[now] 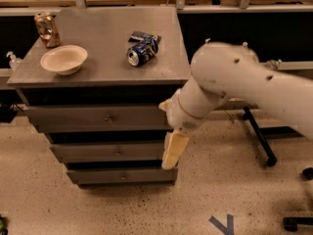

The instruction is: Open middle drawer

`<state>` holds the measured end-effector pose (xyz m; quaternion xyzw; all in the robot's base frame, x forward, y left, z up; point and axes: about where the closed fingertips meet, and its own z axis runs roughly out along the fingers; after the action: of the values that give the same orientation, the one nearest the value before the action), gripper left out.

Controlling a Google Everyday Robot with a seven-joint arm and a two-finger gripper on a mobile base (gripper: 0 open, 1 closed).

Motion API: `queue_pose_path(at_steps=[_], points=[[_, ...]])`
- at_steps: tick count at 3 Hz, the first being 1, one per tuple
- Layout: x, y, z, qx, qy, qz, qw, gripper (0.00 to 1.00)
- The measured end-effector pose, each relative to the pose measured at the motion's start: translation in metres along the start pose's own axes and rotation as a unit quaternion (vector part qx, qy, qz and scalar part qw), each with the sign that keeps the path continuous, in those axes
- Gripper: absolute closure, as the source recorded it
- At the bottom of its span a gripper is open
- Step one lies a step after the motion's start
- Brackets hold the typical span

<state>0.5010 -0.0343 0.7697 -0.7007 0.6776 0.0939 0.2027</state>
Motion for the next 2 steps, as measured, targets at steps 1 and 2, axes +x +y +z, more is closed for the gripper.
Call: queue_pose_path(at_steps=[1,2], points=[[0.009,0.03,0.082,-0.021,-0.039,-0.034,0.9984,0.0],[0.002,0.027,0.129,0.001,-0.113,-0.057,0.992,0.0]])
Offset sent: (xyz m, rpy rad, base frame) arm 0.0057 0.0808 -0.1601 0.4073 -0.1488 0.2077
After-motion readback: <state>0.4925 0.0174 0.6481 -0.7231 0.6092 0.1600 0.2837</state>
